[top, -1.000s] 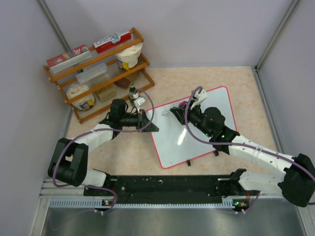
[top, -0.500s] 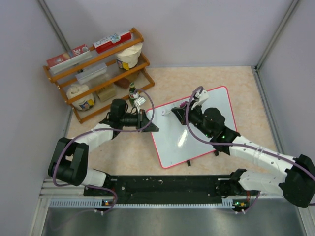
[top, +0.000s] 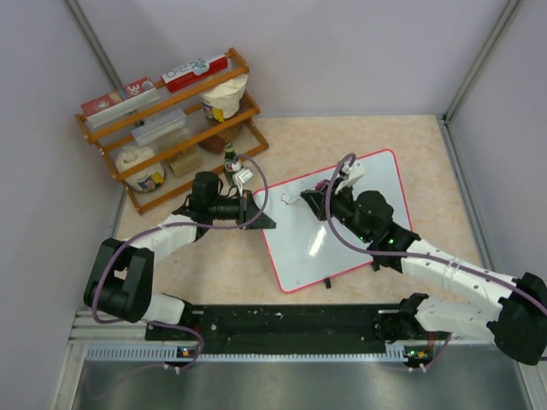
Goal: Write a sentence on the whiteboard
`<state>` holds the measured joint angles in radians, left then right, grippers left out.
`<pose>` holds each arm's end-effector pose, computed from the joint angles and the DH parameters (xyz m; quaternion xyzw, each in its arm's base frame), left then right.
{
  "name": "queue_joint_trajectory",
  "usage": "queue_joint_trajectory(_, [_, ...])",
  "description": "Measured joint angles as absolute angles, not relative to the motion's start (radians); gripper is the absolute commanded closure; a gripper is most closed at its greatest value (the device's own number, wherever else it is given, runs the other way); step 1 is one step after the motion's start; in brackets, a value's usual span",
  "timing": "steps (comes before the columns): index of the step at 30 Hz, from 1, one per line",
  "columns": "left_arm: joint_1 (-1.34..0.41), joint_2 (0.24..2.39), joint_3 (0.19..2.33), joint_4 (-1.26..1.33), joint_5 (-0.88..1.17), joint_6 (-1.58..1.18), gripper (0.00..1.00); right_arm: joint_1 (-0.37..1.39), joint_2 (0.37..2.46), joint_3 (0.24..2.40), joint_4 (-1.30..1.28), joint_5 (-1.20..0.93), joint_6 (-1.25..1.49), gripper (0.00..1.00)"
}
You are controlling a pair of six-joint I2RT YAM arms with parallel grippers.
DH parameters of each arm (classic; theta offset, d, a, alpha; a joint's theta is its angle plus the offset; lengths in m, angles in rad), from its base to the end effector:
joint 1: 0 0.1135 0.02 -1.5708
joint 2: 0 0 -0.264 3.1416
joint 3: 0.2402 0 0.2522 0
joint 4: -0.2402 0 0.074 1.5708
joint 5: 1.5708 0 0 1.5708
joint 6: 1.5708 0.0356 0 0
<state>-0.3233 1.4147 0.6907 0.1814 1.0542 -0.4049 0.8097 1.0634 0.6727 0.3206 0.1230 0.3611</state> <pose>0.2563 -0.1185 0.2097 0.2165 0.7620 -0.5606 0.2412 0.1757 0.1781 0.2988 -0.1215 0.7211 0.3386 0.5921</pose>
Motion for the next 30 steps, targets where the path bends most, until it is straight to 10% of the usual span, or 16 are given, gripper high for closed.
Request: queue_joint_trajectory(30, [-0.324, 1.416, 0.691, 0.181, 1.055, -0.402, 1.00, 0.810, 1.055, 0.670, 0.342, 0.086, 0.473, 1.00])
